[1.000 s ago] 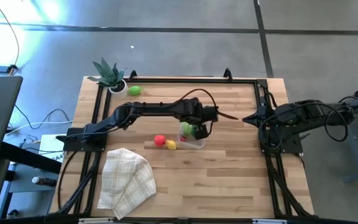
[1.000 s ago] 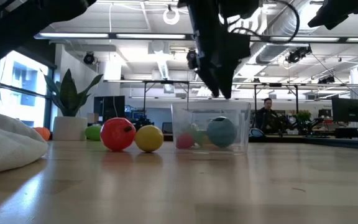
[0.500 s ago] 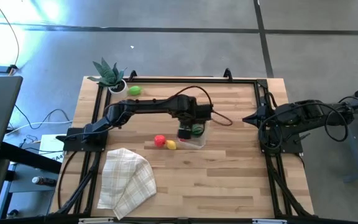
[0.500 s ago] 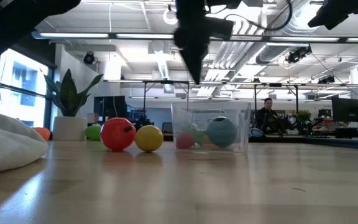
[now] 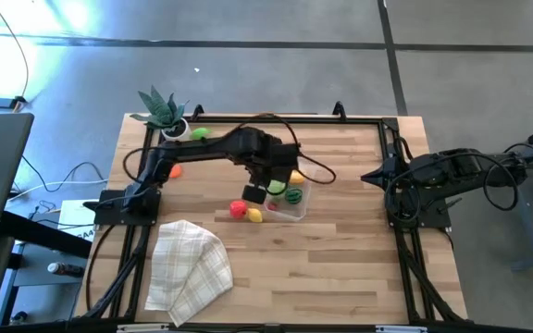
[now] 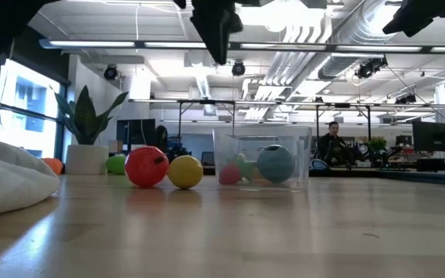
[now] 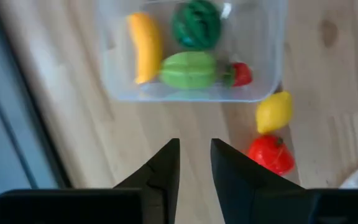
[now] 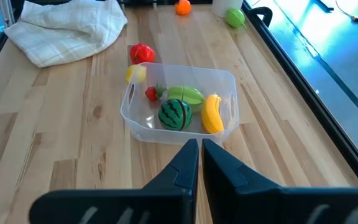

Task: Pick and placing Produce into tupperware
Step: Put the apple into the transparent bin

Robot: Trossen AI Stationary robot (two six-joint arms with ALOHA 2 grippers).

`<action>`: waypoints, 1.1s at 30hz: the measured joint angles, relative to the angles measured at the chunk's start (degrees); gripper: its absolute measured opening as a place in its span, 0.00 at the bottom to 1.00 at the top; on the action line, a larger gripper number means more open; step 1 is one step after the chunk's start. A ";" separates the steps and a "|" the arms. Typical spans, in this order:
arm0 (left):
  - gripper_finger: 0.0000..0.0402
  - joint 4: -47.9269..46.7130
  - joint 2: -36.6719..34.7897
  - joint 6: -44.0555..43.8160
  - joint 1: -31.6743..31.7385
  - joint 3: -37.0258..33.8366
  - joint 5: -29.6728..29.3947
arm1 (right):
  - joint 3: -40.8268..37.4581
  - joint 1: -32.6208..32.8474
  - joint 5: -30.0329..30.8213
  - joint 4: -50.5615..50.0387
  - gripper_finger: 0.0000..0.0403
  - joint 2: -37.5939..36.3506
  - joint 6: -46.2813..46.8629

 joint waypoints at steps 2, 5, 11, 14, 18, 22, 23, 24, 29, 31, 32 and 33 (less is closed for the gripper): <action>0.20 0.02 -1.52 -3.38 0.48 0.02 -2.43 | 0.01 0.02 0.00 0.00 0.03 0.00 0.00; 0.21 0.01 -2.87 -5.21 1.54 0.02 -3.58 | 0.00 0.00 -0.01 0.00 0.03 0.00 0.00; 0.21 0.07 -4.24 -0.08 2.80 -0.45 0.69 | -0.02 0.02 -0.02 0.00 0.03 0.00 0.00; 0.21 0.05 -6.09 3.70 2.67 -1.72 7.08 | -0.02 0.02 -0.02 -0.02 0.03 0.00 0.00; 0.21 0.06 -11.22 5.31 1.59 -6.50 6.64 | -0.02 0.00 0.00 0.00 0.03 0.00 0.00; 0.21 -0.10 -18.56 7.93 0.55 -14.98 5.68 | -0.01 0.02 -0.01 0.00 0.03 0.00 0.00; 0.21 -0.10 -19.94 8.57 0.03 -16.97 5.36 | -0.02 0.00 -0.02 0.00 0.03 0.02 0.00; 0.21 0.07 -21.32 9.26 -0.48 -19.09 4.97 | -0.02 0.00 -0.02 0.00 0.03 0.00 0.00; 0.21 0.20 -23.90 12.73 -2.82 -27.60 4.89 | -0.02 0.02 -0.02 0.00 0.03 0.00 0.00; 0.21 0.30 -23.87 15.54 -3.46 -30.50 4.82 | -0.02 0.00 0.00 0.00 0.03 0.00 0.00; 0.21 0.45 -23.84 17.39 -3.62 -31.93 4.63 | -0.02 0.02 0.00 0.00 0.03 0.00 0.00; 0.21 1.13 -23.84 19.08 -3.71 -33.45 4.24 | -0.02 0.02 -0.02 0.00 0.03 0.00 0.00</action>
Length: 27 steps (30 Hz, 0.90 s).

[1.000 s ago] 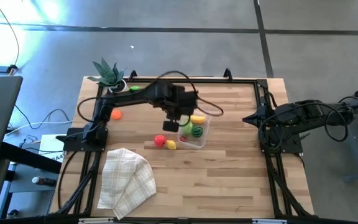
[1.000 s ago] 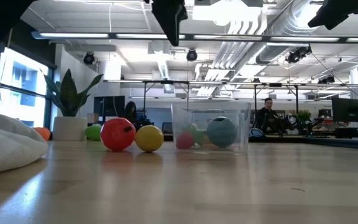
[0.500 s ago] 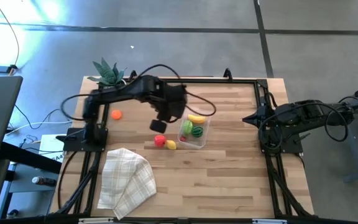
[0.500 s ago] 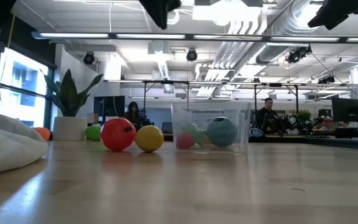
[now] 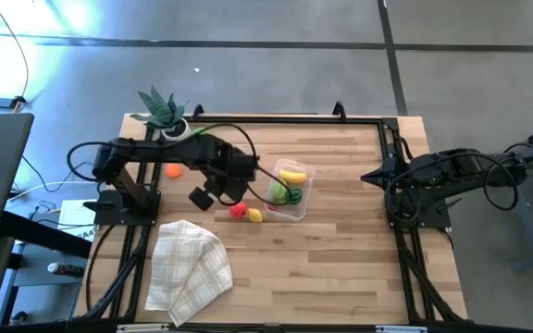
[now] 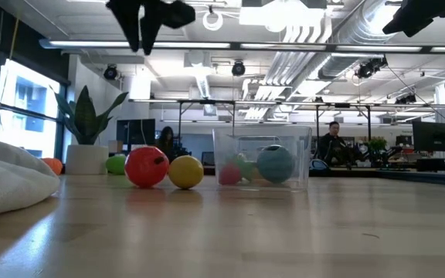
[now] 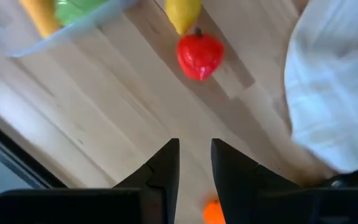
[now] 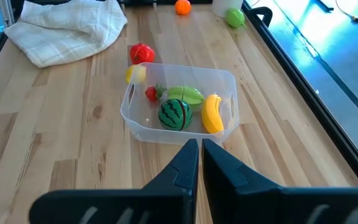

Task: Pick and placing Produce into tupperware
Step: Put the apple into the transparent bin

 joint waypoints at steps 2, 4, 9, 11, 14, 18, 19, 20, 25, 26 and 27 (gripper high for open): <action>0.21 2.77 0.00 3.82 0.01 -3.46 -0.93 | 0.01 -0.01 0.01 0.00 0.03 0.01 0.00; 0.21 3.84 0.15 5.92 0.00 -6.44 -1.43 | 0.00 0.00 0.00 0.00 0.03 0.01 0.00; 0.21 10.85 0.09 8.98 0.03 -11.29 -4.29 | 0.00 0.00 0.02 0.00 0.03 0.00 0.00; 0.21 14.51 0.10 10.25 0.04 -12.47 -4.68 | 0.00 -0.02 0.02 0.00 0.03 0.00 0.00; 0.21 18.23 0.09 12.46 0.06 -12.81 -1.96 | 0.00 -0.02 0.01 0.00 0.03 0.00 0.00; 0.21 20.78 0.11 15.49 0.01 -12.91 2.81 | 0.00 -0.02 0.02 0.00 0.03 0.00 0.00; 0.21 20.99 0.09 15.98 0.01 -12.91 3.41 | 0.00 -0.02 0.01 0.00 0.03 0.00 0.00; 0.21 21.12 0.11 16.09 0.01 -12.91 3.63 | 0.01 -0.02 0.01 0.00 0.03 0.01 0.00; 0.21 21.02 0.11 16.11 0.01 -12.91 3.65 | 0.00 -0.02 0.00 0.00 0.03 0.00 0.00; 0.21 21.09 0.10 16.16 0.01 -12.91 3.65 | 0.00 0.00 0.02 0.00 0.03 0.02 0.00; 0.21 21.12 0.11 16.17 0.01 -12.91 3.60 | 0.00 0.00 0.02 0.00 0.03 0.01 0.00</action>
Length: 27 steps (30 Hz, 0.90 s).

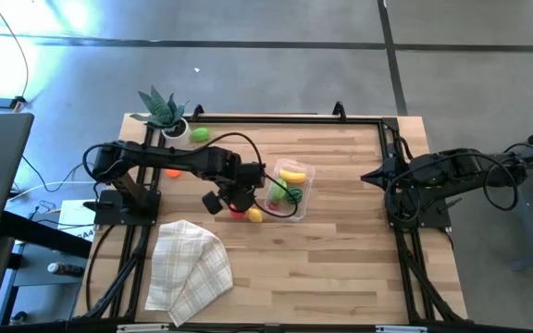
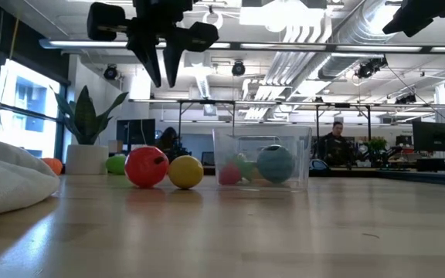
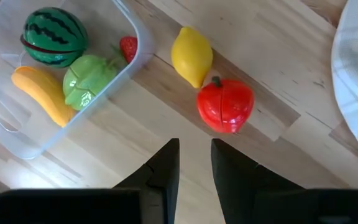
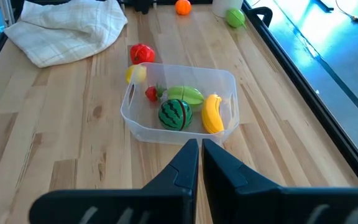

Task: Pick and placing Produce into tupperware
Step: Put the apple into the transparent bin

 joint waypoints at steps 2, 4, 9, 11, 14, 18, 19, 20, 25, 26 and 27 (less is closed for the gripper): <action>0.21 -0.03 0.00 -0.09 0.00 0.00 -0.20 | 0.00 -0.01 -0.01 0.00 0.03 -0.01 0.00; 0.21 0.07 0.00 -0.33 0.00 0.00 -0.20 | 0.00 0.01 -0.01 0.00 0.03 0.00 0.00; 0.21 0.42 0.00 -2.21 0.00 0.00 -0.25 | 0.00 0.00 -0.02 0.00 0.03 -0.01 0.00; 0.21 0.51 0.00 -3.81 0.00 0.00 -0.35 | 0.00 -0.01 0.00 0.00 0.03 0.01 0.00; 0.21 0.55 0.00 -5.99 0.00 0.00 0.76 | 0.00 0.00 0.00 0.00 0.03 -0.01 0.00; 0.21 0.45 0.00 -4.26 -0.04 0.00 3.14 | 0.00 -0.01 0.00 0.00 0.03 -0.01 0.00; 0.21 0.43 0.00 -3.62 -0.04 0.00 2.54 | 0.00 -0.01 -0.01 0.00 0.03 -0.01 0.00; 0.21 0.35 0.00 -2.55 -0.04 0.00 2.30 | 0.01 0.00 -0.01 0.00 0.03 -0.01 0.00; 0.21 0.26 0.00 2.26 -0.02 0.00 2.85 | 0.00 0.00 -0.02 0.00 0.03 -0.01 0.00; 0.21 0.37 0.00 3.06 0.00 0.00 3.54 | 0.00 -0.01 -0.01 0.00 0.03 0.00 0.00; 0.21 0.49 0.00 3.40 0.00 0.00 3.77 | 0.00 0.00 -0.01 0.00 0.03 0.01 0.00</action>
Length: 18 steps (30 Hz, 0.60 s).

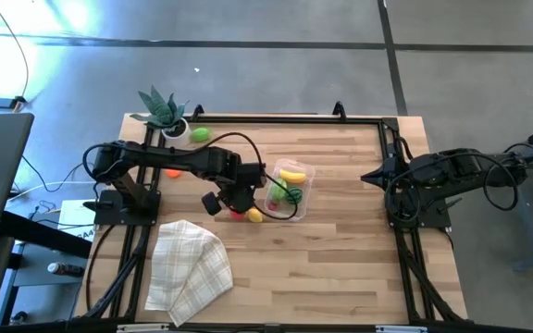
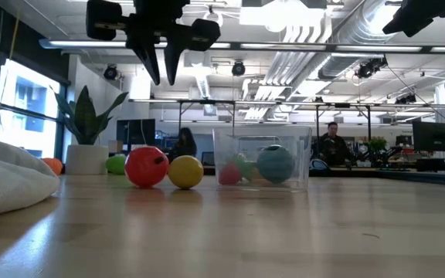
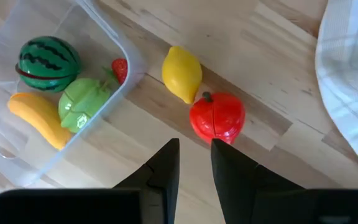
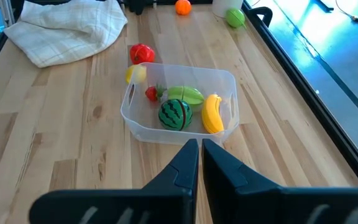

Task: Pick and placing Produce into tupperware
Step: Put the apple into the transparent bin

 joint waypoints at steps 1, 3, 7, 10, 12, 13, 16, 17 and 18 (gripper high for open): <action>0.21 0.04 0.00 -0.03 0.00 0.00 0.11 | 0.01 0.00 0.00 0.00 0.03 -0.01 0.00; 0.21 0.03 0.00 -1.17 0.00 0.00 0.12 | 0.00 0.01 0.00 0.00 0.03 -0.02 0.00; 0.21 -0.13 0.00 -3.73 0.00 0.00 -1.34 | 0.00 -0.01 -0.01 0.00 0.03 -0.02 0.00; 0.21 -0.29 0.00 -4.87 0.00 0.00 -2.51 | 0.01 -0.01 -0.01 0.00 0.03 -0.02 0.00; 0.21 -0.32 0.00 -5.90 0.00 -0.24 -2.73 | 0.01 0.00 0.01 0.00 0.03 -0.02 0.00; 0.21 -0.22 0.00 -6.37 0.00 -0.71 -3.05 | 0.00 0.00 -0.01 0.00 0.03 -0.02 0.00; 0.21 -0.21 0.04 -6.42 0.00 -2.46 -4.90 | 0.00 -0.01 -0.01 0.00 0.03 -0.02 0.00; 0.22 -0.16 0.04 -6.43 0.00 -2.93 -5.48 | 0.02 0.00 -0.01 0.00 0.03 -0.02 0.00; 0.23 0.09 0.04 -6.39 0.00 -3.34 -6.06 | 0.00 0.01 0.01 0.00 0.03 -0.02 0.00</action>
